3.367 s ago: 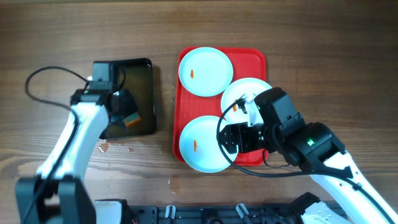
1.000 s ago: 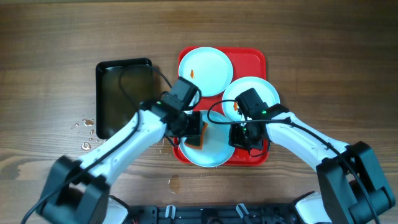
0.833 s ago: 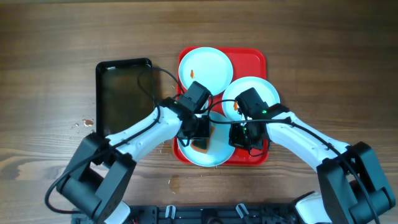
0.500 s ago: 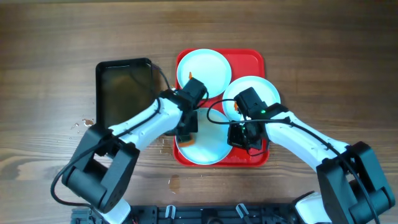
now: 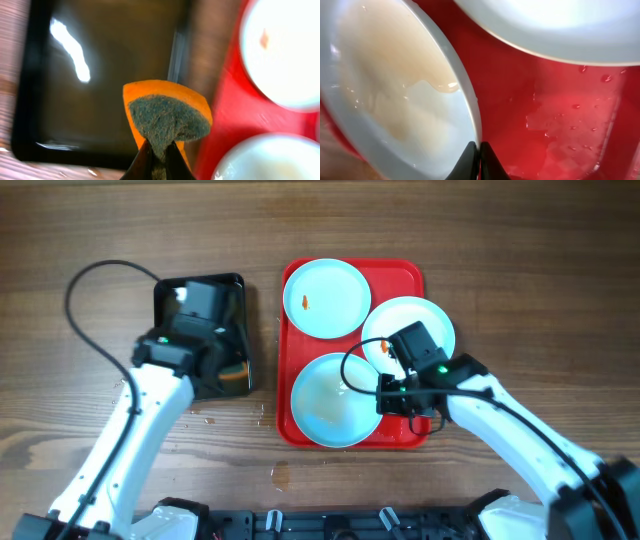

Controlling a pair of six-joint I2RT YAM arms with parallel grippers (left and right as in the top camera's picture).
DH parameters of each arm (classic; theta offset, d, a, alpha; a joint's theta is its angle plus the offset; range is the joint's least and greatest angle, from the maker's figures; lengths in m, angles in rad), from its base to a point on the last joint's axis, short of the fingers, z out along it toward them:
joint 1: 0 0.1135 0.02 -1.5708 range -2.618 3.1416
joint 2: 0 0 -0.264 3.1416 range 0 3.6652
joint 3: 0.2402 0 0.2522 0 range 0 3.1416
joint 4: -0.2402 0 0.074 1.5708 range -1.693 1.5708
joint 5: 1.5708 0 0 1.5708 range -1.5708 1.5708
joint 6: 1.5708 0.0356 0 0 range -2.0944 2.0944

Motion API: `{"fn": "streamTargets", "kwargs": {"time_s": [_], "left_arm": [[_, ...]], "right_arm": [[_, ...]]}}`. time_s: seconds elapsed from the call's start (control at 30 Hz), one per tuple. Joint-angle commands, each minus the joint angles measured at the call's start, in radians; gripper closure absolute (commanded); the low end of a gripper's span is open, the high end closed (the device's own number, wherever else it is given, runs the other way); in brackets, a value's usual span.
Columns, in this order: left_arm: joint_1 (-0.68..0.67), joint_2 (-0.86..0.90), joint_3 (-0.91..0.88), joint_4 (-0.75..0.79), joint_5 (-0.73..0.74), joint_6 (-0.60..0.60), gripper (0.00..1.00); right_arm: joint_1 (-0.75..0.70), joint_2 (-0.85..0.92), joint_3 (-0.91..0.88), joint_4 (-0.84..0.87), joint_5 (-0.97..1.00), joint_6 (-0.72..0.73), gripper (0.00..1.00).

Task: Clean dirty plates on tray and stack at the side

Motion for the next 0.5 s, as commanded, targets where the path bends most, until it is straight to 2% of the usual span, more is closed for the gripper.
{"fn": "streamTargets", "kwargs": {"time_s": [0.0,0.13,0.17,0.2,0.27,0.3,0.33,0.4,0.47], "left_arm": [[0.145,0.05,-0.052,0.061,-0.058,0.075,0.96],[0.244,0.133,-0.087,0.122,0.005,0.072,0.96],[0.249,0.15,-0.087,0.129,0.005,0.072,0.89],[0.248,0.158,-0.088,0.133,0.005,0.072,0.8],[0.248,0.161,-0.088,0.128,0.006,0.072,0.53],[0.248,0.161,-0.088,0.121,0.006,0.071,0.42],[0.248,0.161,-0.088,0.121,0.018,0.071,0.0],[0.248,0.161,-0.088,0.121,0.021,0.072,0.0],[0.248,0.161,-0.088,0.121,0.02,0.072,0.0]], "right_arm": [[0.0,-0.109,-0.005,0.0,0.083,-0.083,0.96],[0.066,-0.203,0.01,0.002,0.346,-0.08,0.96],[0.1,-0.209,0.01,0.02,0.354,-0.08,0.96],[0.113,-0.205,0.01,0.02,0.328,-0.079,0.96],[0.116,-0.179,0.006,-0.009,0.257,-0.071,0.95],[0.116,-0.161,0.0,-0.017,0.231,-0.052,0.9],[0.116,-0.117,-0.01,-0.013,0.196,-0.046,0.81],[0.115,-0.035,-0.02,0.025,0.174,-0.046,0.68],[0.115,0.082,-0.02,0.078,0.175,-0.045,0.61]]}}
